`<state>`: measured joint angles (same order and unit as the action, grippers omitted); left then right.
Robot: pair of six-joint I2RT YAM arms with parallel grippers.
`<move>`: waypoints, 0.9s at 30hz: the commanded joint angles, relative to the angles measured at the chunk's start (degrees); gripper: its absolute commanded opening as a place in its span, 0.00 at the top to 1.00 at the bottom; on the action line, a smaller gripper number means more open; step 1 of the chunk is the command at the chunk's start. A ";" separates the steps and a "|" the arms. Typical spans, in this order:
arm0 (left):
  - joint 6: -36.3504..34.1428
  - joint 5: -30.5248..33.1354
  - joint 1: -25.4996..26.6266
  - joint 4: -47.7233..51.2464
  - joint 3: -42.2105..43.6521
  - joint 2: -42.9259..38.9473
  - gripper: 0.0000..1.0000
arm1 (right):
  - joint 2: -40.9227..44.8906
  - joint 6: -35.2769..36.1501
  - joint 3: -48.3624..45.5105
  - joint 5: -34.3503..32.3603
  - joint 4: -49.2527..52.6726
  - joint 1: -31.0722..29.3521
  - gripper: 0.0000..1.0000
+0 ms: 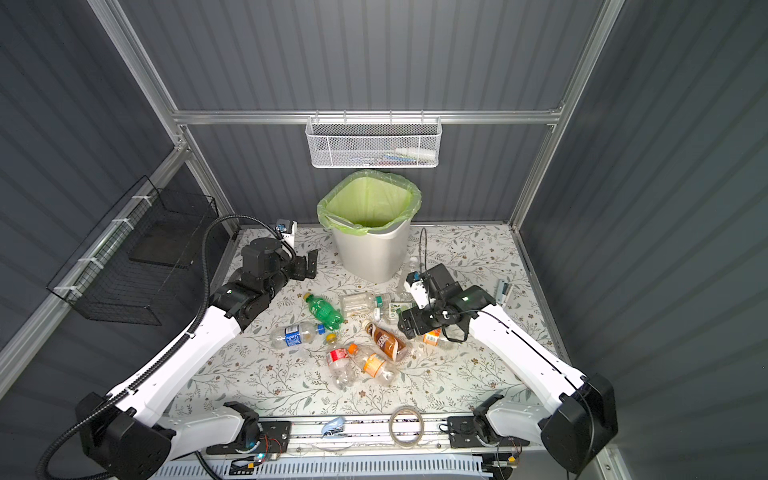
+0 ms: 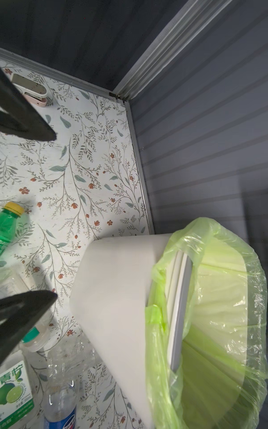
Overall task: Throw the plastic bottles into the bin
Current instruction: 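Reach the right gripper to the orange-capped bottle while the left arm withdraws, then grasp the orange-capped bottle with the right gripper and lift toward the bin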
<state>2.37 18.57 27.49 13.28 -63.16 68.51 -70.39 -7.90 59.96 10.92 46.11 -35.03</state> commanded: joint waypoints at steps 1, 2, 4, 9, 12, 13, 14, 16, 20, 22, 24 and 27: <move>3.96 -1.03 -0.55 4.01 3.19 -2.95 0.00 | -0.16 -0.63 0.79 0.41 1.45 -8.10 0.06; 4.53 -0.85 -0.74 4.52 4.16 -3.76 0.00 | -0.55 -1.37 0.57 -0.33 1.28 -10.54 0.06; 6.65 -1.53 -1.33 5.86 6.18 -5.77 0.00 | -2.09 -3.41 -0.08 -1.50 0.85 -14.86 0.07; 12.47 -2.64 -2.14 10.28 9.31 -9.17 0.00 | -7.65 -7.22 -0.92 -3.47 -2.68 -23.81 0.08; 16.31 -3.64 -2.10 13.37 10.80 -10.97 0.00 | -11.49 -8.61 -0.55 -4.06 -6.03 -27.37 0.09; 17.21 -3.64 -2.16 13.91 11.46 -11.66 0.00 | -12.27 -8.78 -0.47 -4.19 -6.91 -28.02 0.09; 18.48 -3.37 -2.17 15.05 11.89 -12.40 0.00 | -13.68 -8.97 -0.27 -4.16 -7.89 -28.72 0.10; 21.31 -3.34 -2.17 17.80 12.40 -13.96 0.00 | -16.33 -8.70 0.95 -4.23 -8.40 -30.47 0.11; 27.19 -3.52 -2.18 22.57 14.09 -17.84 0.00 | -21.36 -7.23 3.18 -5.31 -8.08 -33.65 0.12; 29.37 -3.64 -2.25 23.79 15.65 -20.38 0.00 | -23.85 -7.28 3.92 -5.67 -8.29 -34.38 0.12; 30.70 -2.90 -2.21 24.86 16.89 -22.38 0.00 | -25.12 -7.46 3.73 -5.87 -9.72 -34.66 0.13; 31.64 -2.24 -2.17 26.02 17.37 -24.22 0.00 | -26.72 -7.83 2.84 -6.64 -11.54 -34.64 0.14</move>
<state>30.50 15.62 25.67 35.86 -46.44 45.67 -96.16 -15.42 62.81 5.96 36.12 -69.65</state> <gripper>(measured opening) 0.997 0.861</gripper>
